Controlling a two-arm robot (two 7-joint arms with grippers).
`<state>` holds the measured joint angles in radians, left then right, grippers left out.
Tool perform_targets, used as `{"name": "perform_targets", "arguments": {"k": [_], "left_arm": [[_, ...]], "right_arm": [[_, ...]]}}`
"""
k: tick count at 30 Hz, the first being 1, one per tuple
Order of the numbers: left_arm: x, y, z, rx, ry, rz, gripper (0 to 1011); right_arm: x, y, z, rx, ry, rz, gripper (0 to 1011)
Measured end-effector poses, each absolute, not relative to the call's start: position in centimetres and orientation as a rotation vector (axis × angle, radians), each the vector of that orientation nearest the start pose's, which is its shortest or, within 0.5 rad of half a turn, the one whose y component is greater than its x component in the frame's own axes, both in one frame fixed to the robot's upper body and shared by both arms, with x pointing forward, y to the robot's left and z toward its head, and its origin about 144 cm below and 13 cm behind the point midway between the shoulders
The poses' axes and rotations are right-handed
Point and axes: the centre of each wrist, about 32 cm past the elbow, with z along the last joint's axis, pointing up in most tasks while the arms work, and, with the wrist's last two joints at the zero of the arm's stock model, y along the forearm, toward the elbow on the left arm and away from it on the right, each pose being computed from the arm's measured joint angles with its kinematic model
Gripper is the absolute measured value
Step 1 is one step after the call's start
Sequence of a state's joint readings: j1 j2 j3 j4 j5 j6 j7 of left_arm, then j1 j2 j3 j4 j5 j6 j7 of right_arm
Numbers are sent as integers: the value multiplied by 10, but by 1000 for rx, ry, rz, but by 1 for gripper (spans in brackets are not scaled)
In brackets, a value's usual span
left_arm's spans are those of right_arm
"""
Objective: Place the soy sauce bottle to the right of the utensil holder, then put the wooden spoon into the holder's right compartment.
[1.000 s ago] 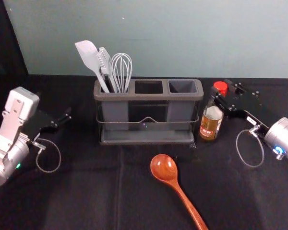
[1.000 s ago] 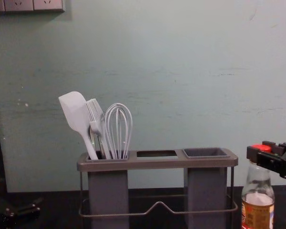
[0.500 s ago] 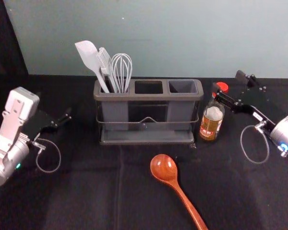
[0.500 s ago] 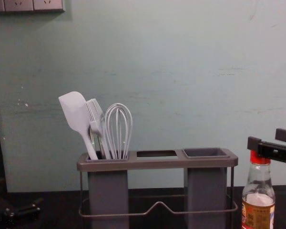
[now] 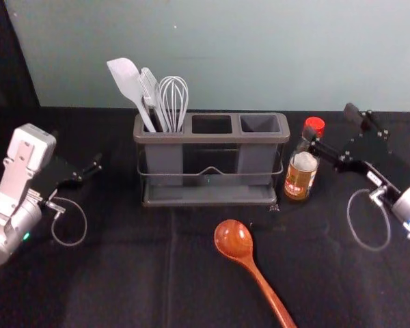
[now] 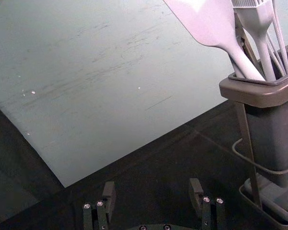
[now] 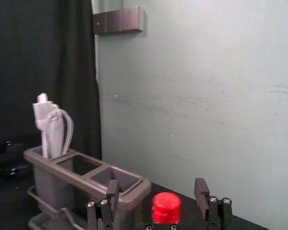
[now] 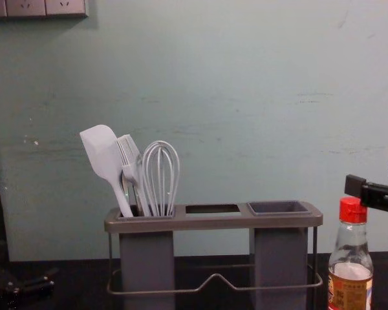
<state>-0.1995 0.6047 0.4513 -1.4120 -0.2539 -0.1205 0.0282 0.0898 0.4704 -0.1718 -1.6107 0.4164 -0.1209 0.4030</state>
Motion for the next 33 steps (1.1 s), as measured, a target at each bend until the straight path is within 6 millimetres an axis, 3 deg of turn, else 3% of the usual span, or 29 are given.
{"name": "perform_targets", "arguments": {"k": [6,14,25,33], "left_arm": [[489,310,1140,304,-285,1248,1005],[489,310,1140,304,-285,1248,1005],[489,310,1140,304,-285,1248,1005],[489,310,1140,305,-285,1248,1005]], "right_arm": [[454,-296,1186,48,-178,-955,1004],[437,-275,1174,18,-152,-867,1004],[428,-246,1147,4,-86,-773,1004],[428,-244,1144,7,-84,-771,1004]]}}
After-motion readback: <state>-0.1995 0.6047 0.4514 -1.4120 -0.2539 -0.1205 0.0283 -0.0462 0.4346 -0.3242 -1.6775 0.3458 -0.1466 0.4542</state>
